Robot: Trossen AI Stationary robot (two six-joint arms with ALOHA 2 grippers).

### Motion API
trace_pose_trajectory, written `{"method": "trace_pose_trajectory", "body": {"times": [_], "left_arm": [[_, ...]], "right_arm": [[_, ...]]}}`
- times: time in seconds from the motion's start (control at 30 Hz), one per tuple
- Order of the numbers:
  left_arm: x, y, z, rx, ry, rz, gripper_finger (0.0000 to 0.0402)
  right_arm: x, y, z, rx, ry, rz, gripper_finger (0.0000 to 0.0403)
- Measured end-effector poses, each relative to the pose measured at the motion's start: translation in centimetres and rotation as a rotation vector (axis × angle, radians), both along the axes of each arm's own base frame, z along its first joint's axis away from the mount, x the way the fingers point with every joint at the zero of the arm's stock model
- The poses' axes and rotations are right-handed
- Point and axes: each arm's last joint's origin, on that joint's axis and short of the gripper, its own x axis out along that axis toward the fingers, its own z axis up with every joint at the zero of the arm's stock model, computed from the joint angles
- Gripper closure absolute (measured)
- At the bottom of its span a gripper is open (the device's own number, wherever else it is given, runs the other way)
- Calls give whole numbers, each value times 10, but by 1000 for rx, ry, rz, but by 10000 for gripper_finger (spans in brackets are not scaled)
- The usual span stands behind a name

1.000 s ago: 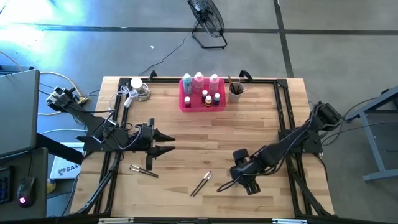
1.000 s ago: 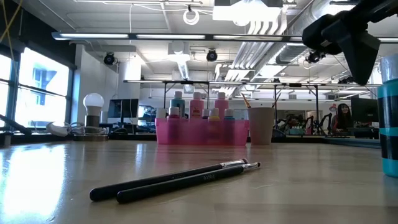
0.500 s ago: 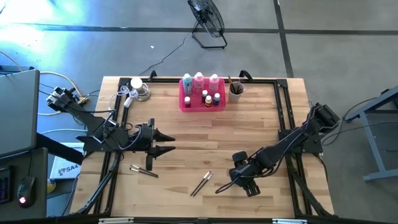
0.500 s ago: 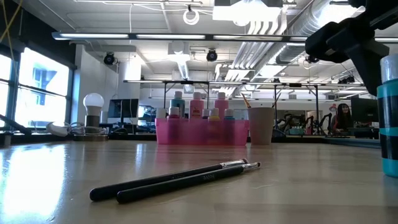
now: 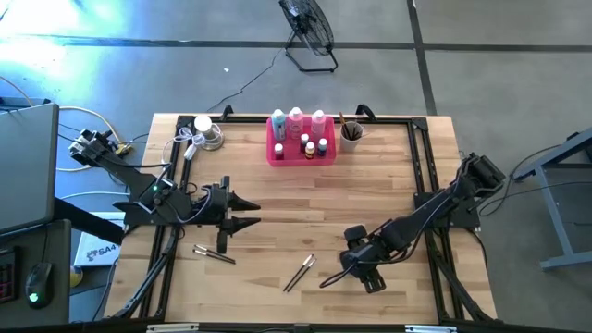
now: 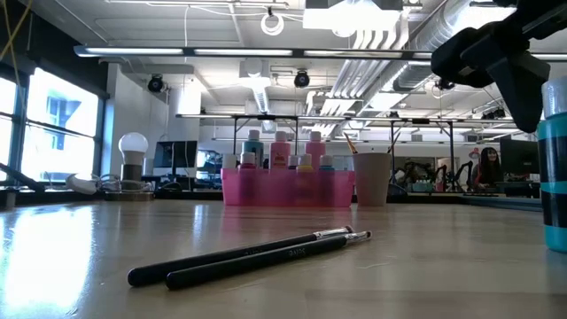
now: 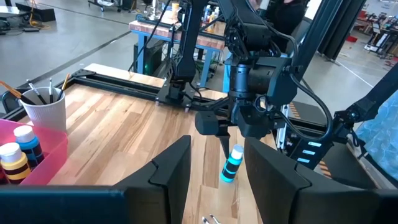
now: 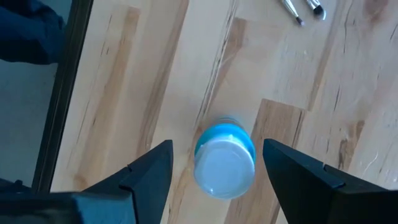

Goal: Pick & Place Paint Supplies
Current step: Put the small blue paint bottle into the pink bin

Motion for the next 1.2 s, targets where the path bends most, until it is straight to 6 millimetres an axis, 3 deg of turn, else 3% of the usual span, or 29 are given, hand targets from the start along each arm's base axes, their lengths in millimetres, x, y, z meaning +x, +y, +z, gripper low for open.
{"method": "trace_pose_trajectory", "body": {"times": [0.77,1.2], "left_arm": [[0,0,0,0,1,0,254],[0,0,-1,4,6,0,254]], "right_arm": [[0,0,0,-3,1,-1,161],[-1,0,0,-3,4,0,235]]}}
